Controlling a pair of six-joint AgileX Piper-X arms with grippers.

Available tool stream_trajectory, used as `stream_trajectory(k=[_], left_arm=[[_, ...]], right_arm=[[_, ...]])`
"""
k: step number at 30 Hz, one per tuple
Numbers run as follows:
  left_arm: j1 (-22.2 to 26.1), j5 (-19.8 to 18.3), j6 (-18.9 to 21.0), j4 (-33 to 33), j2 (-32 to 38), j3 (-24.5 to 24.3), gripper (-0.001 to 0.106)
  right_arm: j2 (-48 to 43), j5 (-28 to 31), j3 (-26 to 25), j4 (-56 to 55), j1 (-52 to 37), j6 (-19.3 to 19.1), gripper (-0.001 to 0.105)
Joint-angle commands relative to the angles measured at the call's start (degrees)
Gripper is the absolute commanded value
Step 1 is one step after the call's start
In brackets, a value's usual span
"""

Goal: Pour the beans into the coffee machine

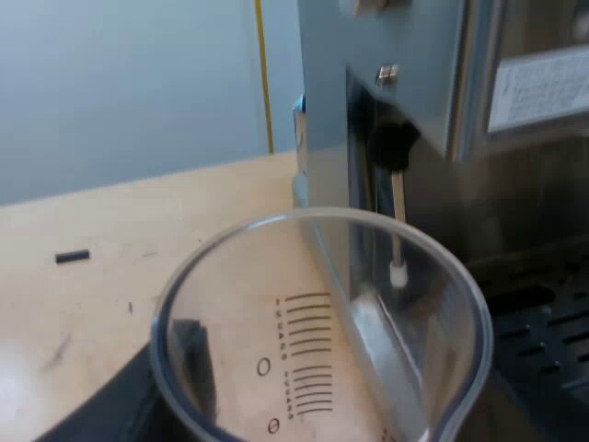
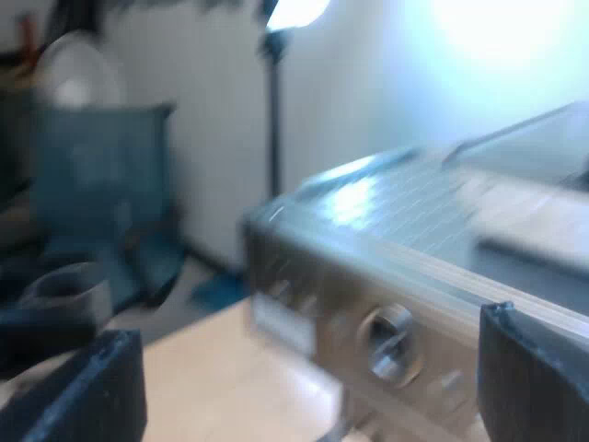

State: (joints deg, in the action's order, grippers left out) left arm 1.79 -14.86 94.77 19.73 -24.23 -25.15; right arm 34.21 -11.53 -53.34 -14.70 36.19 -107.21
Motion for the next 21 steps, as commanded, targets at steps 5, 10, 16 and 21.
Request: stream_trajectory(k=[5, 10, 16, 21], left_arm=[[-0.29, 0.07, -0.81, 2.76, 0.44, -7.34, 0.026], [-0.29, 0.74, -0.95, 3.17, -0.35, -11.68, 0.026], [-0.29, 1.16, -1.44, 5.88, -6.16, -18.68, 0.026], [-0.73, 1.26, -3.68, 6.02, -12.7, -25.16, 0.026]], right_arm=[[-0.61, 9.63, -0.47, 10.71, 0.15, -0.56, 0.079], [-0.61, 11.53, -0.47, 15.28, 0.15, -0.56, 0.079], [-0.61, 11.53, -0.47, 14.7, 0.15, -0.56, 0.079], [-0.61, 12.25, -0.3, 14.7, 0.15, -0.56, 0.079]])
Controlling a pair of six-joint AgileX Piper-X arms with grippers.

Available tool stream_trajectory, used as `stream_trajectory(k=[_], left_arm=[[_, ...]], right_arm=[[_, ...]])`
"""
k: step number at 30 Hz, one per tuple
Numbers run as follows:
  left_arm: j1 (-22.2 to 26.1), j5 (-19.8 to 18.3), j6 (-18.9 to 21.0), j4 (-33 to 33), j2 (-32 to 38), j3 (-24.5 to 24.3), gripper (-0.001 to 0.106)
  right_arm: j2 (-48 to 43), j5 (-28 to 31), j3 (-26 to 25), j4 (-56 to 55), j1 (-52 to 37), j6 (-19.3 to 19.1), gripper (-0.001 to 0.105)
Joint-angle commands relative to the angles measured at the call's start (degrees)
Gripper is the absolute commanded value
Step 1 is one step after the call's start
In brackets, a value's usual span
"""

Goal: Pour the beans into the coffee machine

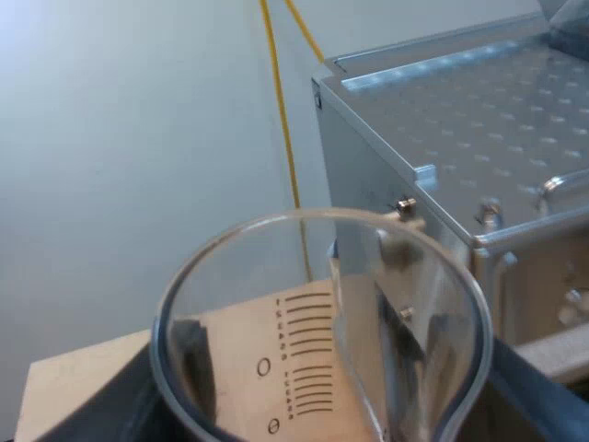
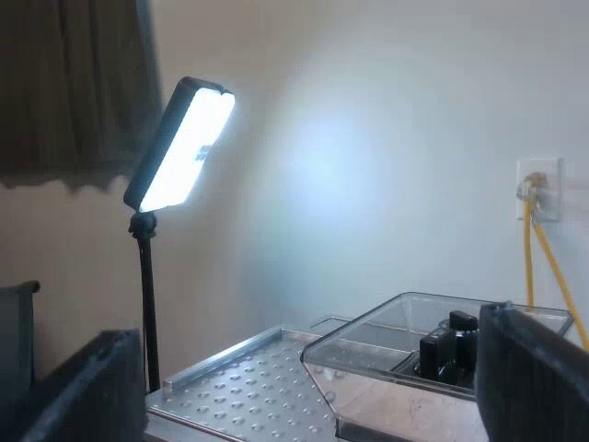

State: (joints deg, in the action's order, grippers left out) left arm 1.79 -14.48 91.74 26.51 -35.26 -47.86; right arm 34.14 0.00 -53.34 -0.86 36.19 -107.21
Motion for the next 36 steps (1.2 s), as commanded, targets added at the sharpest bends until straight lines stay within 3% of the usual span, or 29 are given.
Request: stream_trajectory(k=[1, 6, 7, 12, 14, 23, 36], left_arm=[[-1.33, 1.0, -0.71, -1.11, -3.11, -3.98, 0.026], [-3.9, 0.99, -0.67, -1.11, -7.55, -8.74, 0.026], [-6.38, 2.57, -0.67, -1.11, -11.52, -12.77, 0.026], [-8.85, 3.53, -2.2, -1.11, -17.95, -18.85, 0.026], [-10.28, 3.51, -2.44, -1.11, -22.71, -24.08, 0.026], [-15.65, 5.85, -3.71, -0.62, -34.66, -38.43, 0.026], [-22.38, 8.96, -3.71, -0.63, -48.86, -53.86, 0.026]], right_arm=[[-0.54, 1.72, -0.31, 0.86, 0.15, -0.56, 0.079], [-0.41, 3.58, -0.31, 0.86, 0.15, -0.56, 0.079], [-0.41, 3.85, -0.31, 0.86, 0.15, -0.56, 0.079], [-0.41, 3.88, -0.31, 0.55, 0.15, -0.56, 0.079], [-0.41, 3.88, -0.31, 0.55, 0.15, -0.56, 0.079], [-0.41, 3.88, -0.31, 0.86, 0.15, -0.56, 0.079], [-0.41, 3.88, -0.31, 0.55, 0.15, -0.56, 0.079]])
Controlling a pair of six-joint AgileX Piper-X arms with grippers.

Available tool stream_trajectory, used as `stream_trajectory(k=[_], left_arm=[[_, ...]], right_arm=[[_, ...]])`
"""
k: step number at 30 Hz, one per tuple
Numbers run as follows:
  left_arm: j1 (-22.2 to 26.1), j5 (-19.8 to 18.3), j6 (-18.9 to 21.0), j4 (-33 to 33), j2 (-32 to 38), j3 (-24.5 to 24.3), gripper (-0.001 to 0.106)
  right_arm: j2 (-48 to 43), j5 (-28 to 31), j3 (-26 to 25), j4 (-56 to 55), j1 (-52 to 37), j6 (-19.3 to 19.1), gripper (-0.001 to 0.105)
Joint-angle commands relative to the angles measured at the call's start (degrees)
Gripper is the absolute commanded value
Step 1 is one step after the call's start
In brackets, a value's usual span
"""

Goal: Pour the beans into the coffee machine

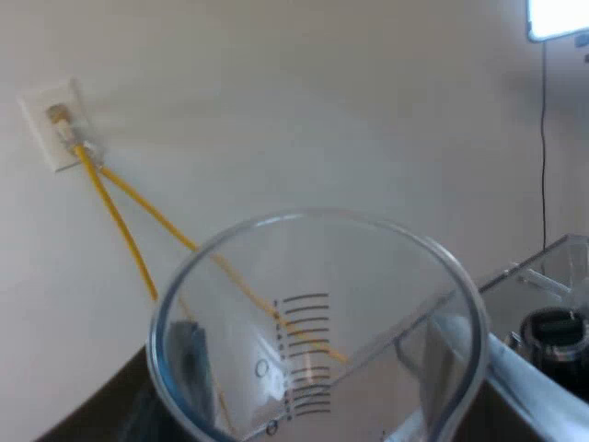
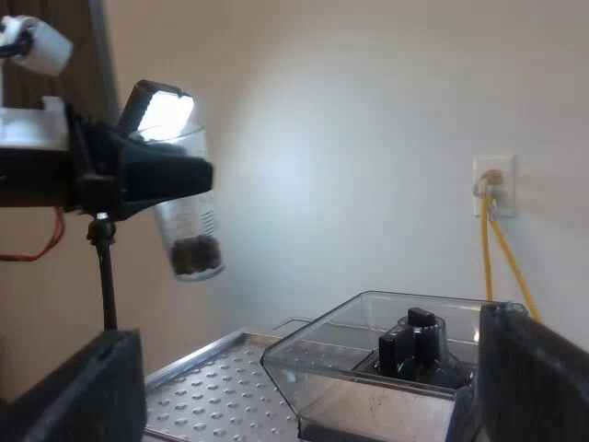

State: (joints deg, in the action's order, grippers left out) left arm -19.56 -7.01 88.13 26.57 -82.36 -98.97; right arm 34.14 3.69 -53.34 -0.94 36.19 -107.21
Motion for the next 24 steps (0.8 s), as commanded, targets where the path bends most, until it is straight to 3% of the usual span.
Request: stream_trajectory(k=[1, 16, 19, 23, 24], left_arm=[[-1.47, 1.51, -0.1, -0.7, -2.58, -3.34, 0.026], [-3.59, 2.42, -0.64, -0.83, -13.63, -14.42, 0.026], [-3.59, 2.42, -6.55, -1.25, -14.7, -14.97, 0.026], [-4.66, 2.42, -22.15, -1.31, -15.08, -14.96, 0.026], [-4.79, 2.42, -23.23, -1.31, -15.08, -14.96, 0.026]], right_arm=[[-0.41, 0.2, -0.31, 0.63, 0.15, -0.56, 0.079], [-0.41, 0.2, -0.31, -1.73, 0.15, -0.56, 0.079], [-0.41, 0.2, -0.31, -1.94, 0.15, -0.56, 0.079], [-0.41, 0.2, -0.31, -1.94, 0.15, -0.56, 0.079], [-0.41, 0.2, -0.31, -1.94, 0.15, -0.56, 0.079]])
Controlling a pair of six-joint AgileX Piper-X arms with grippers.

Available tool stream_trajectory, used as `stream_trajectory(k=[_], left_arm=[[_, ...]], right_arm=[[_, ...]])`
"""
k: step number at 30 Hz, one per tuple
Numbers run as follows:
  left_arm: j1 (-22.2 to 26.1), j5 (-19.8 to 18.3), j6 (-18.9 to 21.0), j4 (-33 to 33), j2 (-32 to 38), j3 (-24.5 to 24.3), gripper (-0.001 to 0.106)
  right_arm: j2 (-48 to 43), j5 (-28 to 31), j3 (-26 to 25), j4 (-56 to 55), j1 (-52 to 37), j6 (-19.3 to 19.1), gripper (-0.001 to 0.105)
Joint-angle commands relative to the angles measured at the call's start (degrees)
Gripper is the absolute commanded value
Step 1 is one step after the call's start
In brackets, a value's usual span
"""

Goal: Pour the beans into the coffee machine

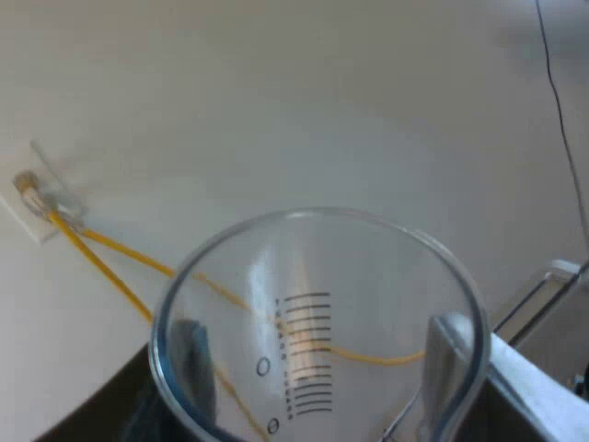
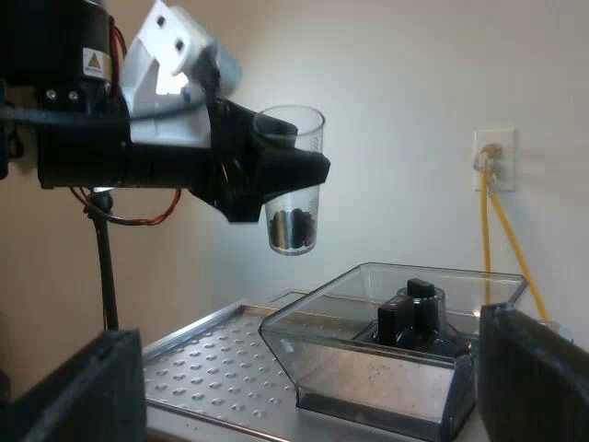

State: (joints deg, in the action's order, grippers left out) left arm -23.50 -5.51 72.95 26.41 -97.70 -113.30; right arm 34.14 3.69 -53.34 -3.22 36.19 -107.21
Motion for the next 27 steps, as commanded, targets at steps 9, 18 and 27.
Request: stream_trajectory(k=[9, 18, 27], left_arm=[[-3.54, 1.01, -27.95, -4.04, 0.12, -0.62, 0.026], [-4.14, 1.01, -48.95, -4.03, 0.12, -0.51, 0.026], [-4.14, 1.01, -60.33, -3.87, 0.12, 0.19, 0.026]], right_arm=[[-0.41, 0.2, -0.31, 0.33, 0.15, -0.56, 0.079], [-0.41, 0.2, -0.31, 0.33, 0.15, -0.56, 0.079], [-0.41, 0.2, -0.31, 0.33, 0.15, -0.56, 0.079]])
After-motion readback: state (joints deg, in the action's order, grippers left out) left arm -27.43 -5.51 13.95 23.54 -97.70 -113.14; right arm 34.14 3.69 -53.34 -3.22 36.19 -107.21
